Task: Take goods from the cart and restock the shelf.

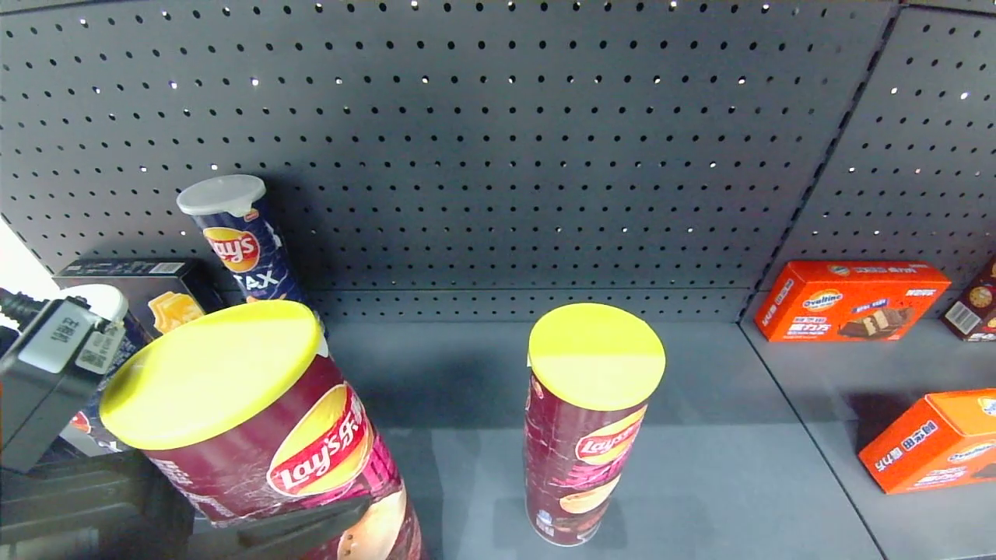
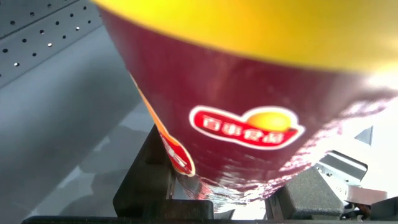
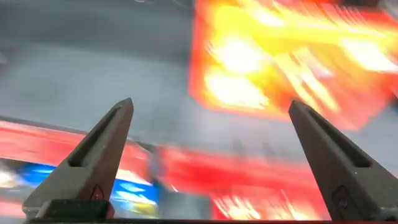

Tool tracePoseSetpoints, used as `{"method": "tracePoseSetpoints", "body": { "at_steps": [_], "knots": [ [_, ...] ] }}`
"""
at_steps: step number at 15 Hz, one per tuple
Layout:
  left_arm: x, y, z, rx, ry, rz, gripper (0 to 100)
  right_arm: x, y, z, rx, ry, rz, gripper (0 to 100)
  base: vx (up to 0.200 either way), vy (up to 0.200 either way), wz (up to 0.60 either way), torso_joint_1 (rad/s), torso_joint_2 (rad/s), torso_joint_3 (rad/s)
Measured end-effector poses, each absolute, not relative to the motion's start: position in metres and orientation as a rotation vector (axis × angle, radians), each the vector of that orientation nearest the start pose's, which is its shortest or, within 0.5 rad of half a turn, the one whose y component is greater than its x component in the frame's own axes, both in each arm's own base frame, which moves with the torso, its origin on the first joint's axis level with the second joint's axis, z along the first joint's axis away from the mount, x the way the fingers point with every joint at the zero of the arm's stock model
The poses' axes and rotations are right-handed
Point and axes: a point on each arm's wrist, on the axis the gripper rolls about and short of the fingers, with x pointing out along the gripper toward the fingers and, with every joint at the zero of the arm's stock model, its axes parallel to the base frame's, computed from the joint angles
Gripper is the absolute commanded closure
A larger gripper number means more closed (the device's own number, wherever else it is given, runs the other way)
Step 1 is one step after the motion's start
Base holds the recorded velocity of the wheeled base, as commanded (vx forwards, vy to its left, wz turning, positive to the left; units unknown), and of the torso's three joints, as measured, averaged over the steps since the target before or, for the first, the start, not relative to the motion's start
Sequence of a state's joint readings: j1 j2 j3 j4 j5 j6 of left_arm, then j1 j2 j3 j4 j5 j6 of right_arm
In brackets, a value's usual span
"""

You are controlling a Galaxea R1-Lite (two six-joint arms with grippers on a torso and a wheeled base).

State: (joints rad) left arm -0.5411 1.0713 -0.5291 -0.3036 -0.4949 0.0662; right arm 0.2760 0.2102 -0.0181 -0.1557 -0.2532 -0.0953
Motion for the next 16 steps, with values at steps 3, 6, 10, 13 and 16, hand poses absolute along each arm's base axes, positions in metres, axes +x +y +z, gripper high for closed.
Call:
{"method": "tracePoseSetpoints", "body": {
  "at_steps": [3,6,10,13,16],
  "knots": [
    [0.117,-0.082,0.212,0.065,0.223,-1.036,100,-0.012,-0.010,0.086,-0.109,0.071,-0.139,0,0.000,0.000,0.00,0.000,0.00,0.000],
    [0.116,-0.082,0.210,0.067,0.232,-1.040,100,-0.014,-0.005,0.085,-0.105,0.049,-0.020,0,0.000,0.000,0.00,0.000,0.00,0.000],
    [0.116,-0.082,0.209,0.067,0.231,-1.046,100,-0.016,-0.002,0.082,-0.048,0.095,0.092,0,0.000,0.000,0.00,0.000,0.00,0.000],
    [0.116,-0.082,0.209,0.067,0.232,-1.045,100,-0.018,-0.001,0.085,-0.015,0.099,0.005,0,0.000,0.000,0.00,0.000,0.00,0.000],
    [0.116,-0.082,0.209,0.068,0.233,-1.044,100,-0.020,-0.003,0.086,-0.019,0.055,-0.207,0,0.000,0.000,0.00,0.000,0.00,0.000]
  ]
}}
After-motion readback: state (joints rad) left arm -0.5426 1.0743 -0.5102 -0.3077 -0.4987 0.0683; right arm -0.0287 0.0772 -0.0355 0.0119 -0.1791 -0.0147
